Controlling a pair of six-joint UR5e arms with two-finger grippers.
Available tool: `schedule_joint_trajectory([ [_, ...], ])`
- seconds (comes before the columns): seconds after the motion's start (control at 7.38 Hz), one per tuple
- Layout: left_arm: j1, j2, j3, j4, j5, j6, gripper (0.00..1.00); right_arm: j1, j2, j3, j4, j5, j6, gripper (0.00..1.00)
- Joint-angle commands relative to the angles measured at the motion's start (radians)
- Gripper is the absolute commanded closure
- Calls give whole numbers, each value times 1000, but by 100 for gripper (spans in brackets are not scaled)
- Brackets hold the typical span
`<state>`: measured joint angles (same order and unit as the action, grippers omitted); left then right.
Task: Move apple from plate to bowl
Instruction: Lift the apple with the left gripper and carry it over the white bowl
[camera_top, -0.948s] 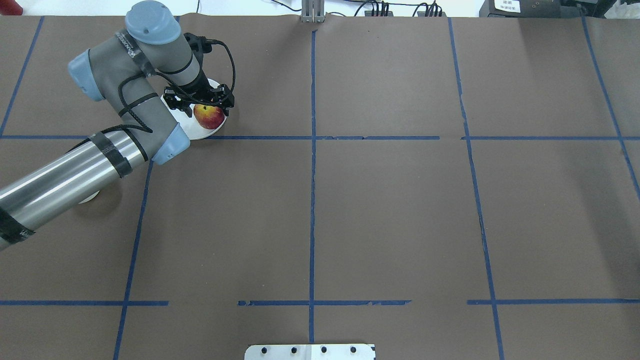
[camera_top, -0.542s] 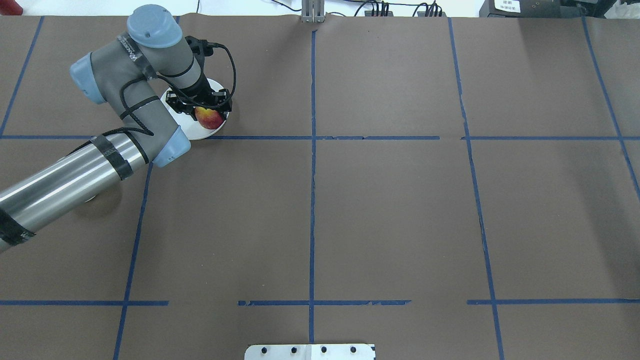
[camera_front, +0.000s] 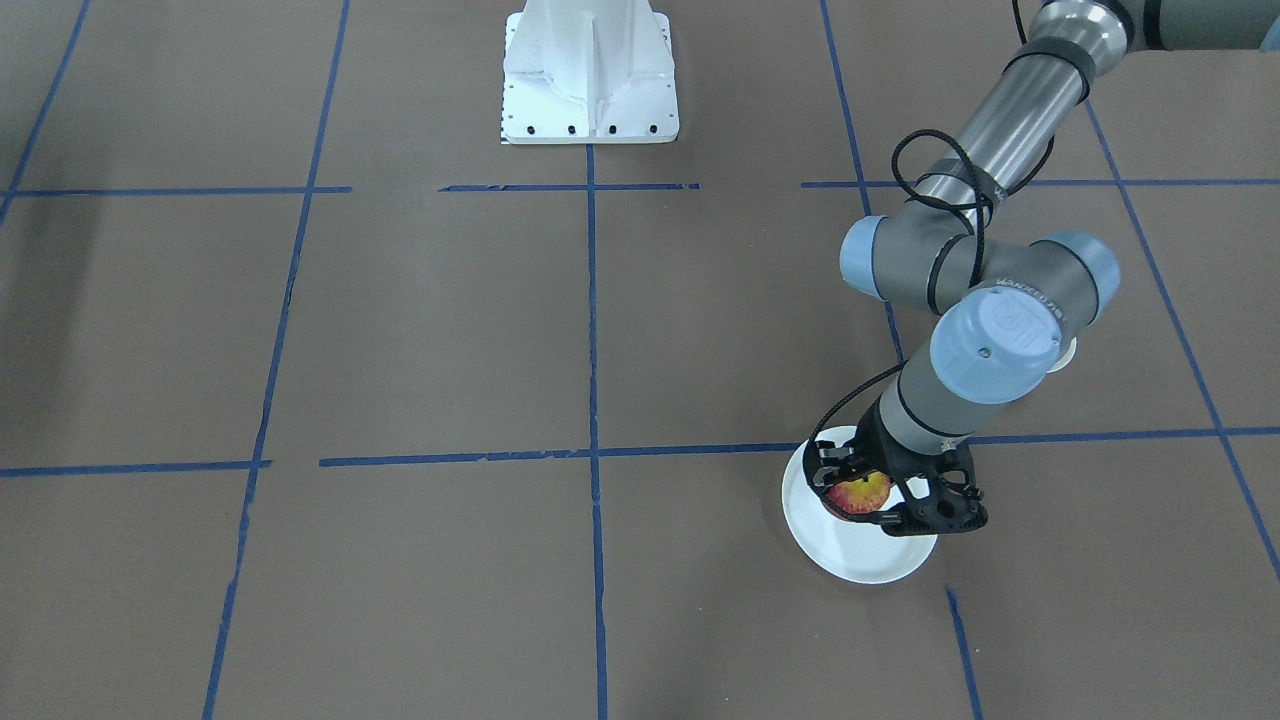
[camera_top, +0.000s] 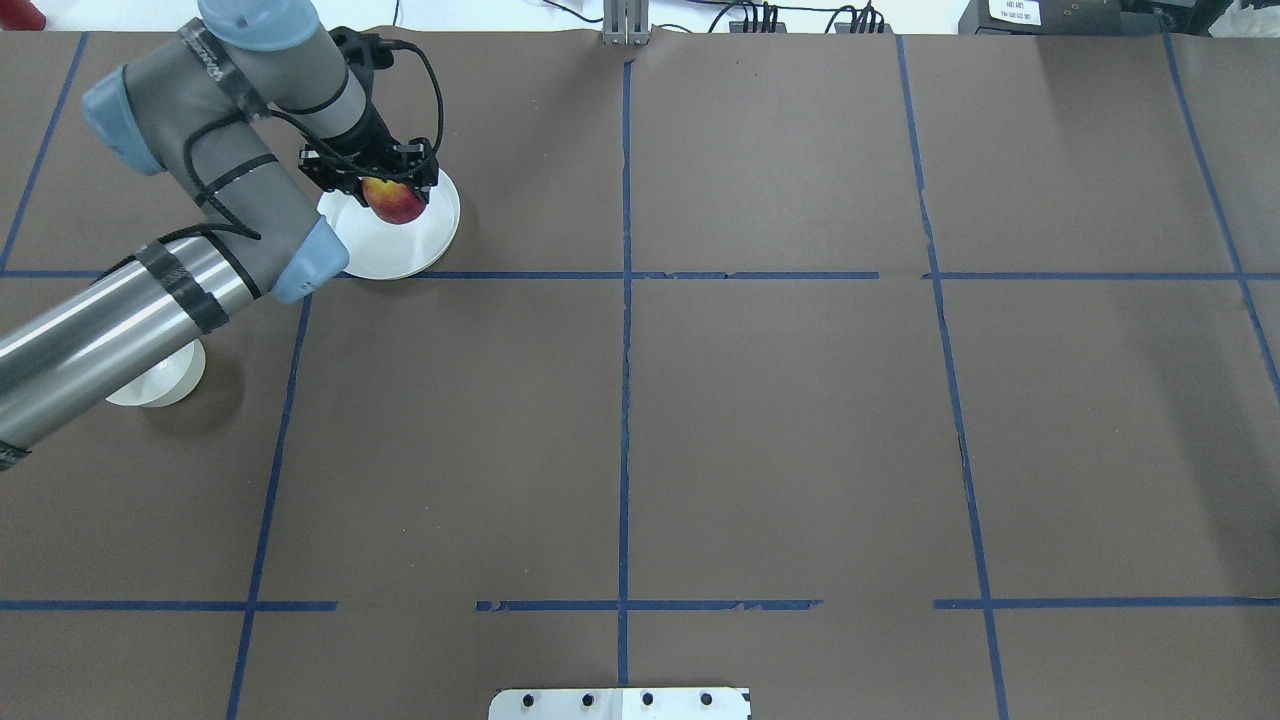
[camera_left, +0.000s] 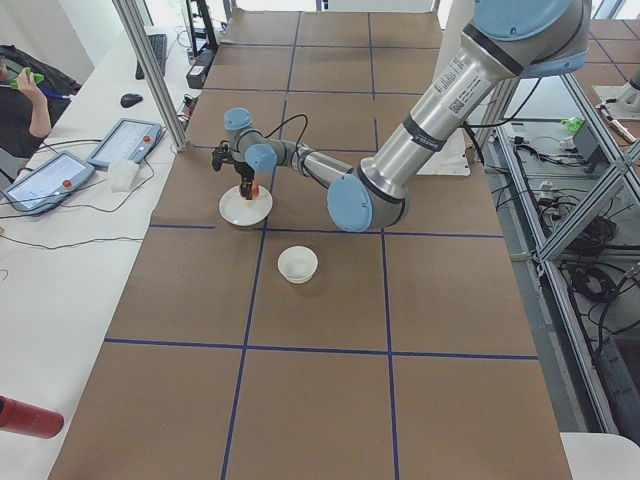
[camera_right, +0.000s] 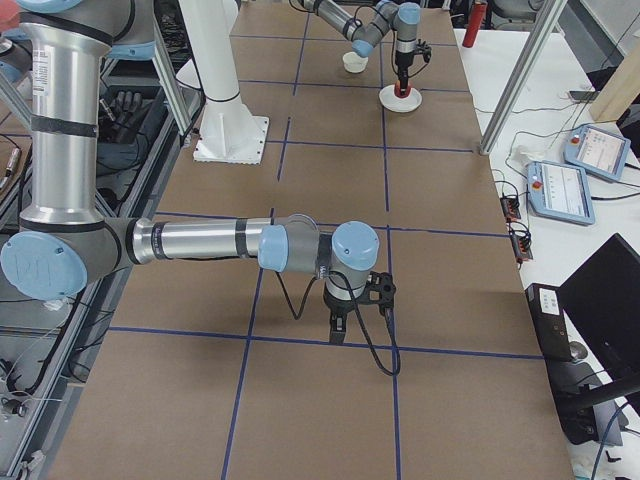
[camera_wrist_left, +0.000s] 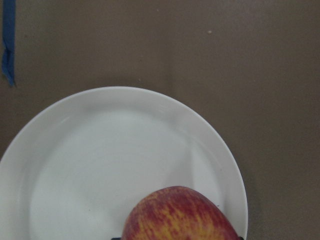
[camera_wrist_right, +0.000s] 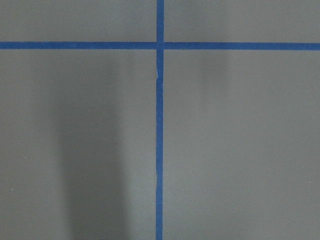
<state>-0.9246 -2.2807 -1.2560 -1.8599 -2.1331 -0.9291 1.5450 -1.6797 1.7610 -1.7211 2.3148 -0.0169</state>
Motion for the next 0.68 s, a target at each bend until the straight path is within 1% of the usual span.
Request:
schedule_joint_trajectory([
  [0.0,-33,85,-211,128,-10,57,87,0,0,0,0,0,0,0],
  [0.27,-37,240,-317,81,-4,110,87,0,0,0,0,0,0,0],
  [0.54,-42,485,-413,-77,-7,115,87,0,0,0,0,0,0,0],
])
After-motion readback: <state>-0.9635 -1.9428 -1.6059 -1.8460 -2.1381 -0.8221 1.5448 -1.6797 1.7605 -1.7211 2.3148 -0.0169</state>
